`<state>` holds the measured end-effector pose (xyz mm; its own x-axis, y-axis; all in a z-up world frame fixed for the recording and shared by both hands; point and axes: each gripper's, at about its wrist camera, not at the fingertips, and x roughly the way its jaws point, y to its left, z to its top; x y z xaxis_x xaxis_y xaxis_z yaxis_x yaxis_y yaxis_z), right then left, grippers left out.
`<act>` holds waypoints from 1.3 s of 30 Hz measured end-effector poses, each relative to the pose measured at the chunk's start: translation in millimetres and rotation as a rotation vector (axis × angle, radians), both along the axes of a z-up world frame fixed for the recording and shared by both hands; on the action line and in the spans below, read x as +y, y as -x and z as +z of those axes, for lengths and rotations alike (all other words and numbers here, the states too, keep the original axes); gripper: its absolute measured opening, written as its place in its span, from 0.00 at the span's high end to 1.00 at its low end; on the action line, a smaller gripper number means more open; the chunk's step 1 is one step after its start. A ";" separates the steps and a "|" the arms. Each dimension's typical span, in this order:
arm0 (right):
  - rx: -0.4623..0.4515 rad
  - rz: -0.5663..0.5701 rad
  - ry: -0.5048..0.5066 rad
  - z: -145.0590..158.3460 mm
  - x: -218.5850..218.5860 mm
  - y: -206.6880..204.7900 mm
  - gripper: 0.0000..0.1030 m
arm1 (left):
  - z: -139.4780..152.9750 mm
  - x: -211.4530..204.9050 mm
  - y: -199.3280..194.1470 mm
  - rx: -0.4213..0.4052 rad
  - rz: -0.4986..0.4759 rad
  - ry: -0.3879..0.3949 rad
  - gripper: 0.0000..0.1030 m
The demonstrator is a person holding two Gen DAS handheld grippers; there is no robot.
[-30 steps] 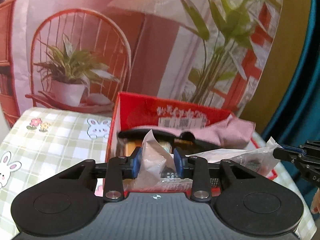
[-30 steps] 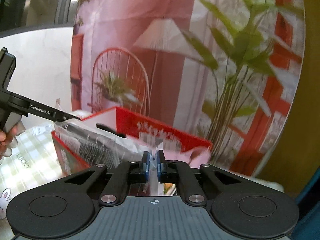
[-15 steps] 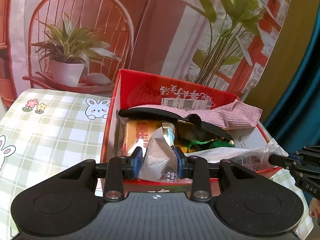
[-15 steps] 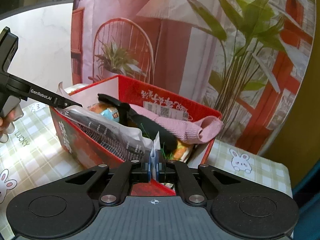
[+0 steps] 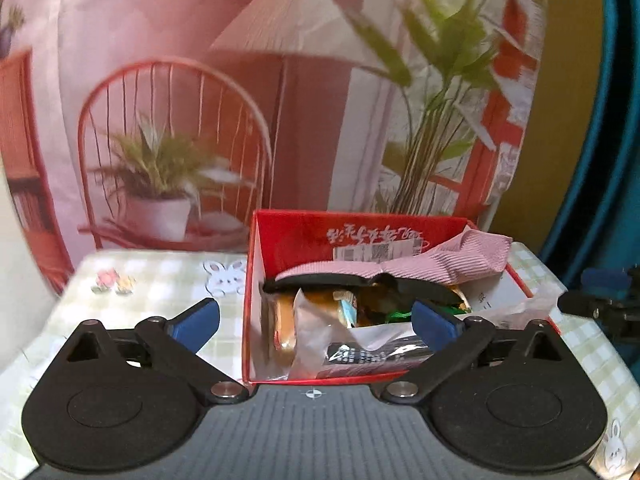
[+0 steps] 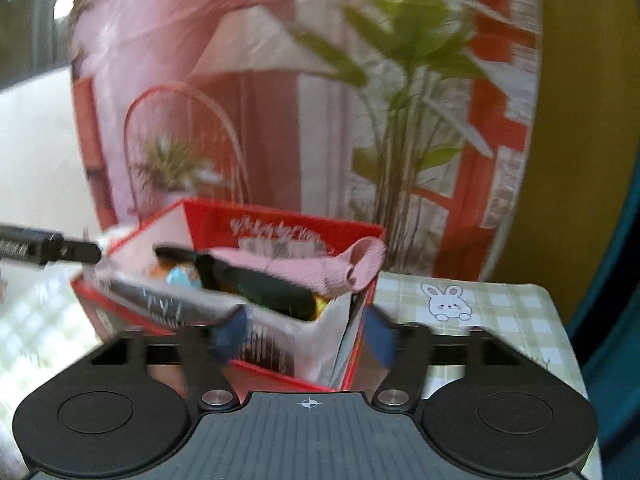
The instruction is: Organize soft objects
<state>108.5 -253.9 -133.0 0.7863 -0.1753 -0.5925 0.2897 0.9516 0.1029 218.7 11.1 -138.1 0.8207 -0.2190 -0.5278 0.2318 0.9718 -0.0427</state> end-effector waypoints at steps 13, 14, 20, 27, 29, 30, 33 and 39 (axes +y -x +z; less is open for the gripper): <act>-0.148 -0.056 -0.035 70.4 12.8 32.6 0.00 | 73.2 -1.4 68.9 -0.151 0.058 -0.020 0.00; -0.155 -0.057 -0.033 76.6 14.8 35.9 0.00 | 79.2 -2.8 75.0 -0.165 0.056 -0.026 0.00; -0.224 -0.069 0.010 115.7 31.4 61.6 0.00 | 113.2 -11.4 112.7 -0.245 0.040 -0.031 0.00; -0.281 -0.103 0.035 151.1 50.1 92.3 0.00 | 140.8 -22.2 158.3 -0.332 0.098 -0.060 0.00; -0.280 -0.106 0.046 158.0 54.1 98.8 0.00 | 146.2 -22.0 167.6 -0.345 0.105 -0.055 0.00; -0.281 -0.108 0.053 161.9 55.7 102.2 0.00 | 149.0 -21.4 171.3 -0.348 0.104 -0.048 0.00; -0.284 -0.119 0.064 172.1 58.7 111.2 0.00 | 155.3 -21.9 178.5 -0.345 0.104 -0.034 0.00; -0.301 -0.117 0.082 187.0 63.8 122.1 0.00 | 156.7 -22.2 181.1 -0.346 0.123 -0.034 0.00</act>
